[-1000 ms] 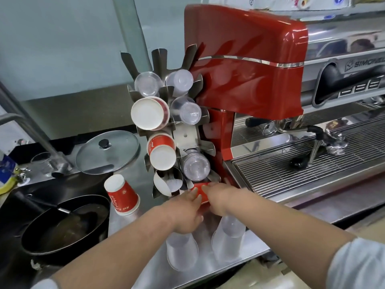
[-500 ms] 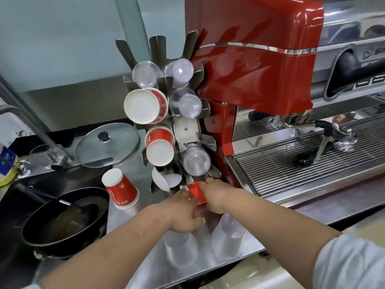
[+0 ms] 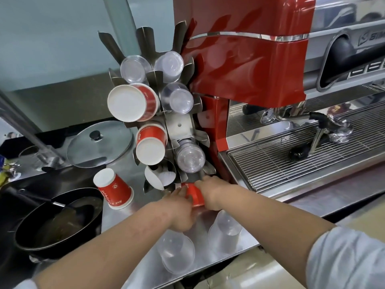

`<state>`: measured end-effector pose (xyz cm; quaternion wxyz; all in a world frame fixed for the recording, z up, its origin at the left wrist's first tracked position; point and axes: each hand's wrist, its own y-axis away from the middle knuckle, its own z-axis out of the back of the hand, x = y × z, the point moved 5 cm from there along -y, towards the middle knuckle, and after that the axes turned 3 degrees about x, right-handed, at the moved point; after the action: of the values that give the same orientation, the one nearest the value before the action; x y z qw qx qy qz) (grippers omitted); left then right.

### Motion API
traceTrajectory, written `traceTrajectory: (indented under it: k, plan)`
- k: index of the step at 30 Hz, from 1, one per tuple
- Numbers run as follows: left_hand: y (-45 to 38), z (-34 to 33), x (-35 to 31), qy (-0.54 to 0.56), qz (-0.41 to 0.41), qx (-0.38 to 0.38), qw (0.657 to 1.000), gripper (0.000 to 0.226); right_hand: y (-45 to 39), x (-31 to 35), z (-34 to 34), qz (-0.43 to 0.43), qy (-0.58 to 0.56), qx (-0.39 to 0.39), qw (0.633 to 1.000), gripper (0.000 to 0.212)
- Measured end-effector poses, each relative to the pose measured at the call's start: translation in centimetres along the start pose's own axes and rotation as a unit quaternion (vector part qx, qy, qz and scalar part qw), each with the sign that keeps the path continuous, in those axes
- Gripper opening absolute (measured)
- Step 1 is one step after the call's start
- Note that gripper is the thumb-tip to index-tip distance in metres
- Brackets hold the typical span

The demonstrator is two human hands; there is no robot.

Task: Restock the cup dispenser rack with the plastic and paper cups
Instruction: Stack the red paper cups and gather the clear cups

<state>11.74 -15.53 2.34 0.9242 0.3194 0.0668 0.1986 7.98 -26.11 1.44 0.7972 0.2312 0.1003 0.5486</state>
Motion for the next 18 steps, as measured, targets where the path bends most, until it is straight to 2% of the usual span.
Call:
traceTrajectory:
  k: [4, 7, 11, 15, 18]
  plan:
    - [0.3, 0.6, 0.7, 0.012, -0.018, -0.030, 0.999, 0.055, 0.3, -0.2, -0.2, -0.019, 0.017, 0.044, 0.999, 0.055]
    - [0.4, 0.9, 0.8, 0.030, -0.018, -0.042, 0.998, 0.051, 0.5, 0.5, -0.4, -0.032, 0.032, 0.070, 0.997, 0.054]
    - [0.4, 0.8, 0.7, 0.026, -0.028, -0.050, 0.998, 0.048, 0.6, 0.9, -0.3, -0.034, 0.038, 0.086, 0.995, 0.021]
    - [0.9, 0.7, 1.4, 0.052, -0.033, -0.060, 0.996, 0.055, 1.0, 0.9, 0.8, -0.031, -0.030, 0.089, 0.995, 0.023]
    - [1.6, 0.7, 2.3, 0.123, -0.044, -0.077, 0.988, 0.057, 2.1, 0.9, 2.3, -0.037, -0.112, 0.080, 0.990, 0.022]
